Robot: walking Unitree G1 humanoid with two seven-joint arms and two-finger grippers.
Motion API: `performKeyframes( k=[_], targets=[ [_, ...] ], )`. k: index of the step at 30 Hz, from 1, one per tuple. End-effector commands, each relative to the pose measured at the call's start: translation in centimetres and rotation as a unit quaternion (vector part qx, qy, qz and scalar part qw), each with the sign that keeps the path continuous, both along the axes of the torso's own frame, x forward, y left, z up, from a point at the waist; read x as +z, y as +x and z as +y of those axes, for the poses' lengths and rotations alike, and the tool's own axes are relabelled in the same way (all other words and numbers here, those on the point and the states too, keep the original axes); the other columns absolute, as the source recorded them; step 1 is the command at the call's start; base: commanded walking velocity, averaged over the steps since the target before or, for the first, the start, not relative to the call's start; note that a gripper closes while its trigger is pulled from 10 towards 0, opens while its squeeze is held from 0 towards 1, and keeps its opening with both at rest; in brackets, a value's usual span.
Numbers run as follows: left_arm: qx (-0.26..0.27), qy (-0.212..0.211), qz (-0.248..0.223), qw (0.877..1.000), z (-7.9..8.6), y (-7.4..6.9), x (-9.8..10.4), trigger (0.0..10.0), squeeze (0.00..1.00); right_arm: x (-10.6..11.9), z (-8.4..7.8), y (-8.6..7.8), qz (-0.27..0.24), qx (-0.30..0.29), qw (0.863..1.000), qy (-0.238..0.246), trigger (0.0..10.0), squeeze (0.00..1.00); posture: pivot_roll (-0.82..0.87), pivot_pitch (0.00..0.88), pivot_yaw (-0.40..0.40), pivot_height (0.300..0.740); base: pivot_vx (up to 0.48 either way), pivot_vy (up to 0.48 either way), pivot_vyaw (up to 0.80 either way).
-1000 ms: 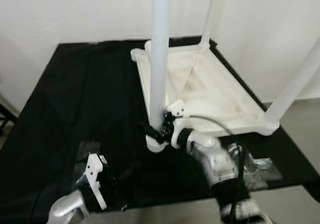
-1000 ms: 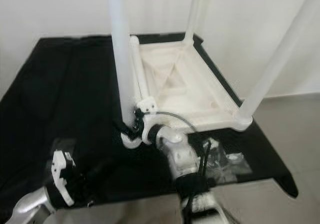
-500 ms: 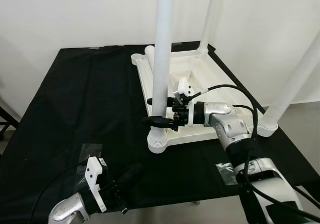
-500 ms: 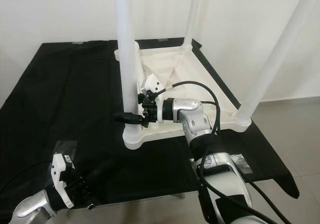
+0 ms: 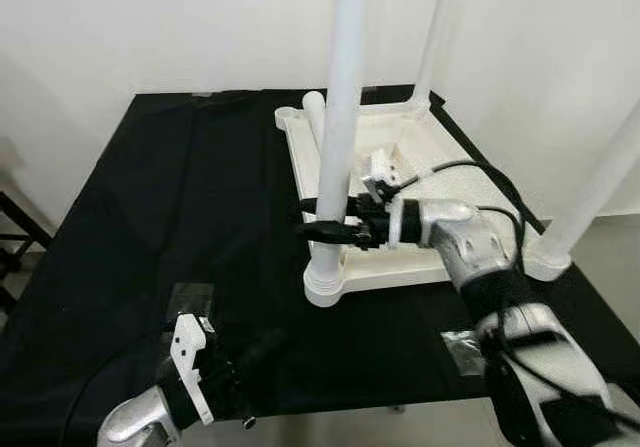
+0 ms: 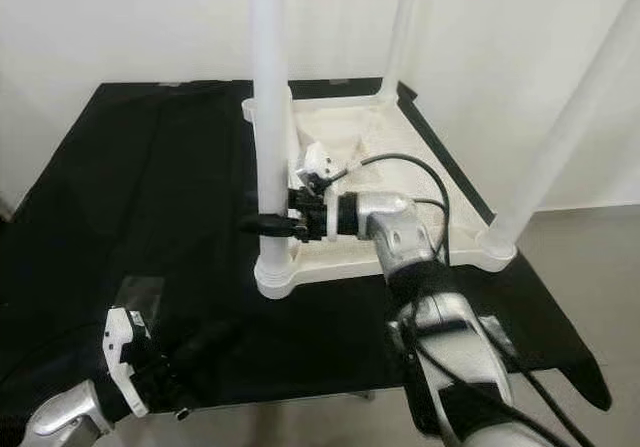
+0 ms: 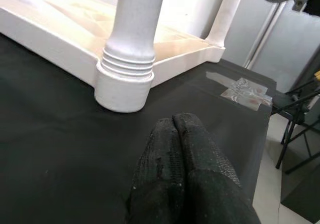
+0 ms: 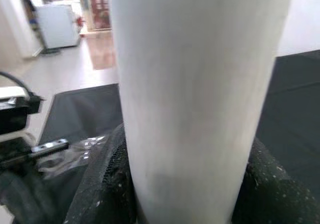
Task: Building children table
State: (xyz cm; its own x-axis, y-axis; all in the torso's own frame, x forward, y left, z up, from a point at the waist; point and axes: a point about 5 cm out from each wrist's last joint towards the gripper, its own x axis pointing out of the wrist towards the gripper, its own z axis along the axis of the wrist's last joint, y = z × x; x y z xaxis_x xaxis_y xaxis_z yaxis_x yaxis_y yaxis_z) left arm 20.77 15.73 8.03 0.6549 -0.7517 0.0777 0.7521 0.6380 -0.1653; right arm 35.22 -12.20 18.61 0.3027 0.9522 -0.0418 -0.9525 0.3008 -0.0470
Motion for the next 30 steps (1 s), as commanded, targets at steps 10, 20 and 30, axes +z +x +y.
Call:
performKeyframes(
  k=[10,20,30],
  targets=[
    [0.0,0.003,0.013,1.0,0.4,-0.3,-0.3,10.0,0.0,-11.2,5.7,-6.3,0.149,-0.348,0.925,-0.031,0.0,0.0,0.01,0.029,-0.005,0.74,0.0,0.0,0.0],
    [0.008,0.002,0.007,1.0,0.4,0.1,-0.3,10.0,0.0,-8.5,5.8,-2.9,0.097,-0.315,0.943,-0.033,10.0,0.0,0.02,0.014,-0.025,0.74,0.0,0.0,0.0],
    [0.004,-0.002,0.009,1.0,0.3,0.5,-0.3,10.0,0.0,-2.6,4.8,-1.3,0.036,-0.133,0.989,0.049,10.0,1.0,0.04,0.001,-0.026,0.74,0.0,0.0,0.0]
  ],
)
